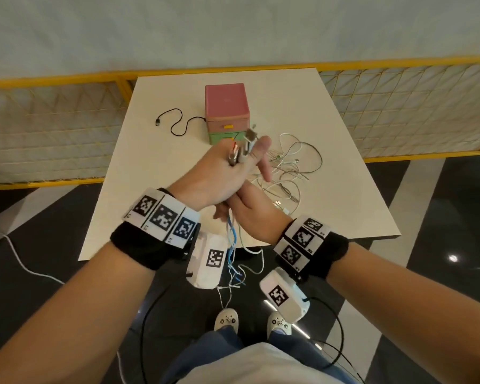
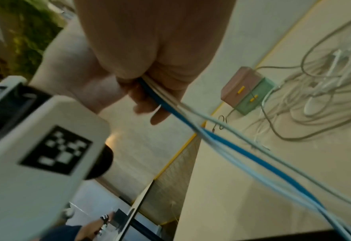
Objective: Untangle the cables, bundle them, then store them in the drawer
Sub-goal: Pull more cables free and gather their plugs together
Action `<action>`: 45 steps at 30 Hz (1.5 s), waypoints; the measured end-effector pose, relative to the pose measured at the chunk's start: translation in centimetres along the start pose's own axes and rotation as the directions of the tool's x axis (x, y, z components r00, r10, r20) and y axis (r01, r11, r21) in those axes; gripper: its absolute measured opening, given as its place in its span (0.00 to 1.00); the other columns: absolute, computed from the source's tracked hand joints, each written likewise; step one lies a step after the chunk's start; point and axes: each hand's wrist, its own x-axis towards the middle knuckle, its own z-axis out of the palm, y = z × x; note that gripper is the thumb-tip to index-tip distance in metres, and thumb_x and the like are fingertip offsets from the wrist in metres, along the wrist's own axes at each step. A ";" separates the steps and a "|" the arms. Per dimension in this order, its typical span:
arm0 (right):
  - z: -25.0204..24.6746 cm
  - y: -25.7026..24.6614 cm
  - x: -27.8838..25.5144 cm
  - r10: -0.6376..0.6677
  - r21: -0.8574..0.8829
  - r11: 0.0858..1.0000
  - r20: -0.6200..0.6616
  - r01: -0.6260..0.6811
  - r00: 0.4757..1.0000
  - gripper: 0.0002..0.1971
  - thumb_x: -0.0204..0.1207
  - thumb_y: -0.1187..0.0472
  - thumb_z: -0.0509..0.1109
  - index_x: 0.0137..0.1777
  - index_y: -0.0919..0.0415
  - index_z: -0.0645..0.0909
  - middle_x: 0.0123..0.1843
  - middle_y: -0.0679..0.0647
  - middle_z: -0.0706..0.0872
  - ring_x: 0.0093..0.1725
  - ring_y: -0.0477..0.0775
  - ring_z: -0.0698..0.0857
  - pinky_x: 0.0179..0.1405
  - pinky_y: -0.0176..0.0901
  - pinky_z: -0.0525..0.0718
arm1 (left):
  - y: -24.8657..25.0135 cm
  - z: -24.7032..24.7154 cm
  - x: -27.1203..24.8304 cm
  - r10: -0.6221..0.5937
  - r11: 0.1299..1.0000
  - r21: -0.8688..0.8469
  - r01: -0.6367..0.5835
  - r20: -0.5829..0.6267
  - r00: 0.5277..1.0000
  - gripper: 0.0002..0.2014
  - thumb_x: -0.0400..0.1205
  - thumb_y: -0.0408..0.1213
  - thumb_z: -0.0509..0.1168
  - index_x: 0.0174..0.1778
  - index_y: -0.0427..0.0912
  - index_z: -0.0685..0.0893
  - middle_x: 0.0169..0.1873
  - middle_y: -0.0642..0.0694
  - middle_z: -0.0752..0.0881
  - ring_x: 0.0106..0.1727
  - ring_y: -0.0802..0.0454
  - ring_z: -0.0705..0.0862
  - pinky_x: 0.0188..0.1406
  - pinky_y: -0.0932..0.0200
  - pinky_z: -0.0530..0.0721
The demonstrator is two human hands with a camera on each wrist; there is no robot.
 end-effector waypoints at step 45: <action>-9.8 13.1 3.5 0.630 -0.631 0.492 -0.217 -0.600 0.745 0.15 0.76 0.69 0.65 0.59 0.57 0.86 0.56 0.56 0.87 0.58 0.57 0.84 0.58 0.41 0.80 | -8.3 -1.0 6.3 -0.344 0.741 -0.668 0.069 -0.289 0.893 0.26 0.88 0.51 0.58 0.25 0.42 0.78 0.15 0.53 0.62 0.16 0.57 0.56 0.17 0.63 0.53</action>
